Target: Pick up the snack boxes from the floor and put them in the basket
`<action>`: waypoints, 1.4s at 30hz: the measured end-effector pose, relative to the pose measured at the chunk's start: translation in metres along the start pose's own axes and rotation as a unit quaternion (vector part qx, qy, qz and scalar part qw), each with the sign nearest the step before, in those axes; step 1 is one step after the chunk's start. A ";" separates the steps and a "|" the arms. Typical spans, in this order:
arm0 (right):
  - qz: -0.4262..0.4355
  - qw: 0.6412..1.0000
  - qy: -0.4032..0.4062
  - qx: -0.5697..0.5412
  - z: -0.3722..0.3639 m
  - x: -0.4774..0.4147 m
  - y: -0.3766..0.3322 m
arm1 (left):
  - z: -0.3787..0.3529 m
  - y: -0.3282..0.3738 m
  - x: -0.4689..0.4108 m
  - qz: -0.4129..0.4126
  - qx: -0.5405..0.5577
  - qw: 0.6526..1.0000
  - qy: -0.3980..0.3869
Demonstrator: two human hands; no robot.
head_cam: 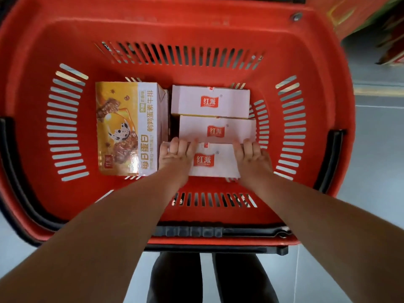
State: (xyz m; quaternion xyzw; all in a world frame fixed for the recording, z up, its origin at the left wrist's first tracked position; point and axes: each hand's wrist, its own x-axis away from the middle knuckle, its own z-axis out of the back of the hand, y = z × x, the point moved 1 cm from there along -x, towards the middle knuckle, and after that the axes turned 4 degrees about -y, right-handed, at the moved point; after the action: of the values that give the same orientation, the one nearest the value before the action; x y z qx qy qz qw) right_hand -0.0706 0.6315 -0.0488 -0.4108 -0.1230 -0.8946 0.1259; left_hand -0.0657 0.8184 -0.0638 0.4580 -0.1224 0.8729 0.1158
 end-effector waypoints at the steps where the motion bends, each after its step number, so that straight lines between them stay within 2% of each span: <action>1: 0.004 1.000 -0.007 0.005 0.001 -0.006 0.002 | 0.004 -0.001 -0.005 -0.005 -0.002 1.000 -0.005; 4: 0.014 1.000 -0.001 0.008 -0.004 -0.014 0.003 | -0.001 0.002 -0.013 0.005 -0.015 1.000 -0.009; 7: 0.024 0.999 0.001 -0.036 -0.015 -0.019 -0.001 | -0.012 0.005 -0.020 0.009 -0.016 0.999 -0.032; 10: 0.016 0.996 -0.056 -0.064 -0.011 -0.023 -0.001 | -0.003 -0.001 -0.022 -0.006 -0.006 0.997 -0.073; 13: 0.022 0.993 -0.088 -0.075 0.006 -0.011 0.005 | 0.022 -0.006 -0.006 -0.036 0.073 0.991 -0.110; 16: 0.029 0.994 -0.061 -0.086 0.037 0.021 0.013 | 0.059 -0.010 0.026 -0.053 0.138 0.988 -0.050; 18: 0.006 0.990 -0.036 -0.134 0.062 0.054 0.021 | 0.091 -0.015 0.056 -0.054 0.179 0.982 -0.005; 23: -0.106 0.935 0.057 -0.333 0.114 0.157 0.036 | 0.170 -0.020 0.152 -0.066 0.331 0.938 0.072; 27: -0.167 0.907 0.119 -0.369 0.149 0.248 0.037 | 0.235 -0.001 0.240 -0.119 0.389 0.904 0.129; 28: -0.188 0.888 0.139 -0.396 0.155 0.270 0.037 | 0.250 0.007 0.261 -0.142 0.390 0.898 0.143; 30: -0.230 0.830 0.184 -0.474 0.165 0.313 0.042 | 0.277 0.026 0.303 -0.202 0.389 0.883 0.169; 33: -0.279 0.714 0.250 -0.592 0.169 0.375 0.051 | 0.306 0.057 0.362 -0.261 0.379 0.868 0.190; 36: -0.331 0.591 0.292 -0.675 0.158 0.436 0.063 | 0.313 0.095 0.404 -0.300 0.350 0.869 0.179; 39: -0.364 0.517 0.317 -0.707 0.138 0.484 0.077 | 0.306 0.138 0.437 -0.333 0.316 0.872 0.170; 42: -0.391 0.463 0.340 -0.720 0.104 0.526 0.100 | 0.292 0.195 0.467 -0.367 0.293 0.867 0.167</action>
State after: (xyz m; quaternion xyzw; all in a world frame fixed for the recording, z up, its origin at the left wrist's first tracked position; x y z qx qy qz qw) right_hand -0.2966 0.5060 0.4318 0.0711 0.4691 -0.6913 -0.5450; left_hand -0.1604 0.5830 0.4621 0.3298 0.3372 0.8267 0.3069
